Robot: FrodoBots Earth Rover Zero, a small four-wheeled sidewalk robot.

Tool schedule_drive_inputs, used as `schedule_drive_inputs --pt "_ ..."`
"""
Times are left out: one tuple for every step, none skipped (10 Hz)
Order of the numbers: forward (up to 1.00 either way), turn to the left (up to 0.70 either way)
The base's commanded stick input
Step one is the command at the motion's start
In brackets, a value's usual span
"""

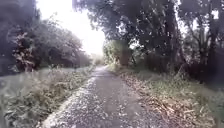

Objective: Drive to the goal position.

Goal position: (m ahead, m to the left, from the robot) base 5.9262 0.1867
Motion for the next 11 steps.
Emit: schedule_drive_inputs --pt "0.85 0.26" --pt "0.85 0.32" --pt "0.85 0.33" --pt "0.85 0.27" --pt "0.85 0.07" --pt "0.85 0.0" --pt "0.85 0.0" --pt "0.85 0.0" --pt "0.85 0.0" --pt "0.85 0.0" --pt "0.85 0.0"
